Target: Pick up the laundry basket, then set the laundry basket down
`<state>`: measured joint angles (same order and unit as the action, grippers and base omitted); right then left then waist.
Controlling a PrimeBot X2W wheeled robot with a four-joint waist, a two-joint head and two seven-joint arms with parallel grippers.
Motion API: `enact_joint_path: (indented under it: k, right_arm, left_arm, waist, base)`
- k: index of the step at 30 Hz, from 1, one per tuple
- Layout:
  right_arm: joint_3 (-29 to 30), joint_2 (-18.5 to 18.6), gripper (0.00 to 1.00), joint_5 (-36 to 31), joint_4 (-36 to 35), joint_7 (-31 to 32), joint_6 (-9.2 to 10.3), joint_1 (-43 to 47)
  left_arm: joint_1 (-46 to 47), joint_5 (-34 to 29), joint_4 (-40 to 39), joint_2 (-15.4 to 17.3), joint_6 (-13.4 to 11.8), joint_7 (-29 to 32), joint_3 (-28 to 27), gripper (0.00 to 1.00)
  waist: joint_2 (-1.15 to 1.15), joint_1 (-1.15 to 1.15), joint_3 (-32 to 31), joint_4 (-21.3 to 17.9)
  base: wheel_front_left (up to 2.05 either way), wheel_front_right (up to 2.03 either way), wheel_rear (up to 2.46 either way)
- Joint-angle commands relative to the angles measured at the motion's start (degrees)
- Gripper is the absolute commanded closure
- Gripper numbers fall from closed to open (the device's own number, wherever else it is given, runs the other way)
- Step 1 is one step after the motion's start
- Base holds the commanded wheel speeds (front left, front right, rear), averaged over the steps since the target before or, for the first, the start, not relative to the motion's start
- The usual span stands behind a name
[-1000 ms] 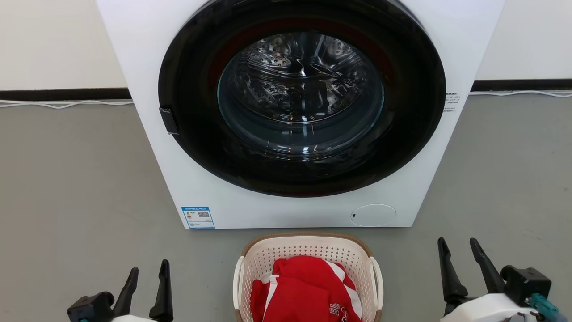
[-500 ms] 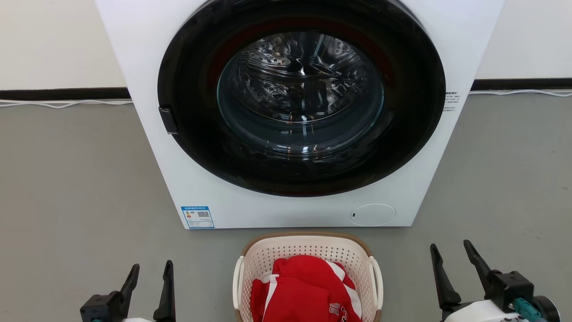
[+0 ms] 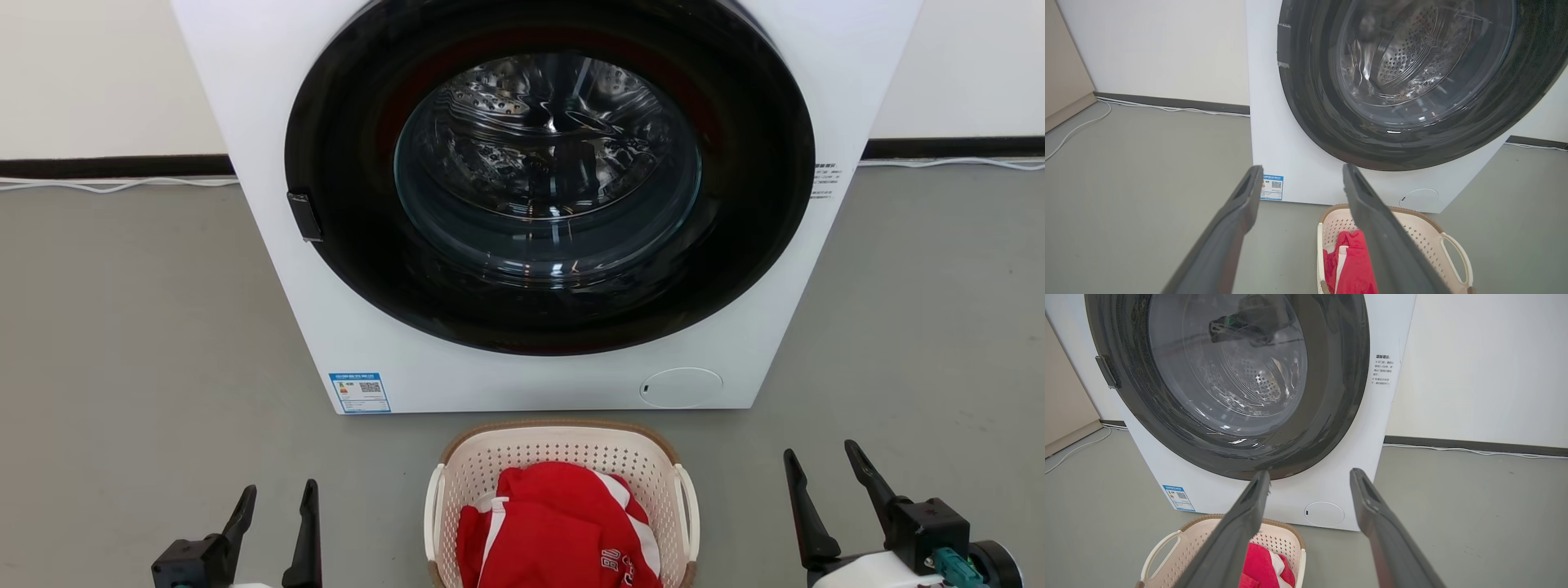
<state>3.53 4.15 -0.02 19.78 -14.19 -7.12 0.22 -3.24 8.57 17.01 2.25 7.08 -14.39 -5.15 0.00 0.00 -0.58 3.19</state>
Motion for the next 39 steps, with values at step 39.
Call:
enact_joint_path:
  k: [39]
  right_arm:
    - [4.66, -1.07, 0.00, -6.70, 31.67, -0.81, -0.36, -31.66]
  left_arm:
    - [33.01, 10.07, 30.37, 0.77, 0.40, -0.61, 15.48, 0.00]
  waist:
    - [0.00, 0.00, 28.98, 2.30]
  base:
    - [0.00, 0.00, 0.00]
